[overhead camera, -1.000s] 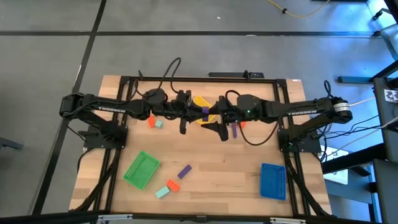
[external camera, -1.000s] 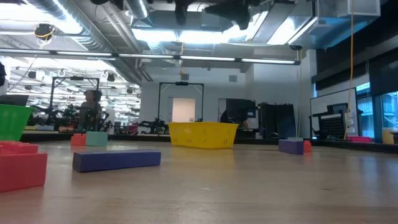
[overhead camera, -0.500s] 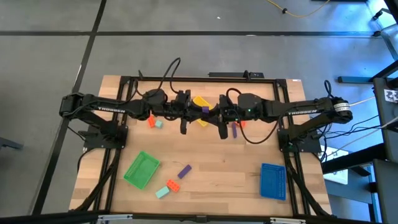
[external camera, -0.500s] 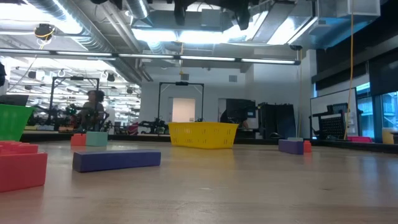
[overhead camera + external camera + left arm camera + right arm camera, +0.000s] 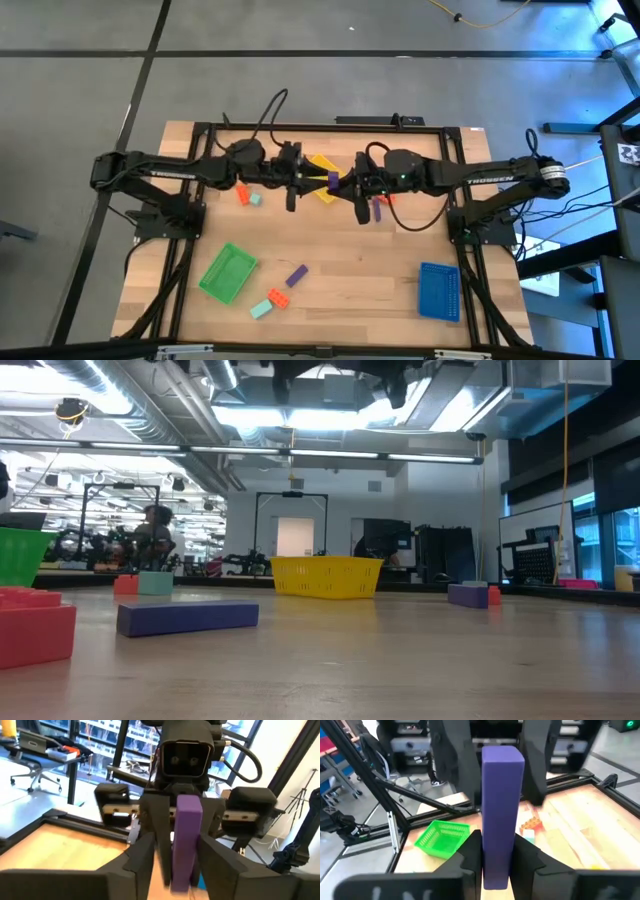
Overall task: Sort & place blocks by color
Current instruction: Put the top left violet block into the yellow bin
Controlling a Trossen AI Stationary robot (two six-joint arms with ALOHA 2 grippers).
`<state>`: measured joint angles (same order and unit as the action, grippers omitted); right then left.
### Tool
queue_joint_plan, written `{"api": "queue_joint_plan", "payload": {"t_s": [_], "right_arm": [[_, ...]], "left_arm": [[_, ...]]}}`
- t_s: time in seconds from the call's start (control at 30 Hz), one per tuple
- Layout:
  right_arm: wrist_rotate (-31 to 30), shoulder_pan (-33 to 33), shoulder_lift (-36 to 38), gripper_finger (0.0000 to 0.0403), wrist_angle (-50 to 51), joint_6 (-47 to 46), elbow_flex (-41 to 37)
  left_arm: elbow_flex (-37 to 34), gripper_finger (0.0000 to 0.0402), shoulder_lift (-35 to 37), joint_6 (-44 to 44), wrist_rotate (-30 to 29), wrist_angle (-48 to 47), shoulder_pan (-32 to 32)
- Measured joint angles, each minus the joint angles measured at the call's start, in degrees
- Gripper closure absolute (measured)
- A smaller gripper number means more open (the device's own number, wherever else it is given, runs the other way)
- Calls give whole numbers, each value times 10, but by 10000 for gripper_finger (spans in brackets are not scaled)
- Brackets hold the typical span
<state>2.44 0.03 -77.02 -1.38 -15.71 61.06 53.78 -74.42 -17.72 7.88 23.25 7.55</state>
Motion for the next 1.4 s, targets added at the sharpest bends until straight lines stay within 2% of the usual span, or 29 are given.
{"api": "queue_joint_plan", "payload": {"t_s": [0.17, 0.33, 0.53, 0.77, 1.2, 1.3, 1.4], "right_arm": [[-27, 1, 44, 342, 90, 27, 0], [-69, 1, 98, 342, 178, 37, -4], [-88, 1, 168, 342, 135, 11, -71], [-89, 3, 211, 342, -36, -23, -174], [-89, 1, 205, 342, -66, -58, -169], [-89, -7, 170, 342, -50, -66, -126], [-89, -26, 95, 342, 11, -54, -57]], "left_arm": [[0, 225, 71, 14, 0, -124, 17], [0, 218, 155, 24, -9, -246, 27], [-48, 219, 227, 47, -45, -227, -1], [-136, 221, 271, 45, -99, -105, -28], [-143, 221, 276, 34, -103, -89, -29], [-143, 221, 276, 14, -103, -89, -28], [-143, 221, 276, 14, -103, -89, -29]]}}
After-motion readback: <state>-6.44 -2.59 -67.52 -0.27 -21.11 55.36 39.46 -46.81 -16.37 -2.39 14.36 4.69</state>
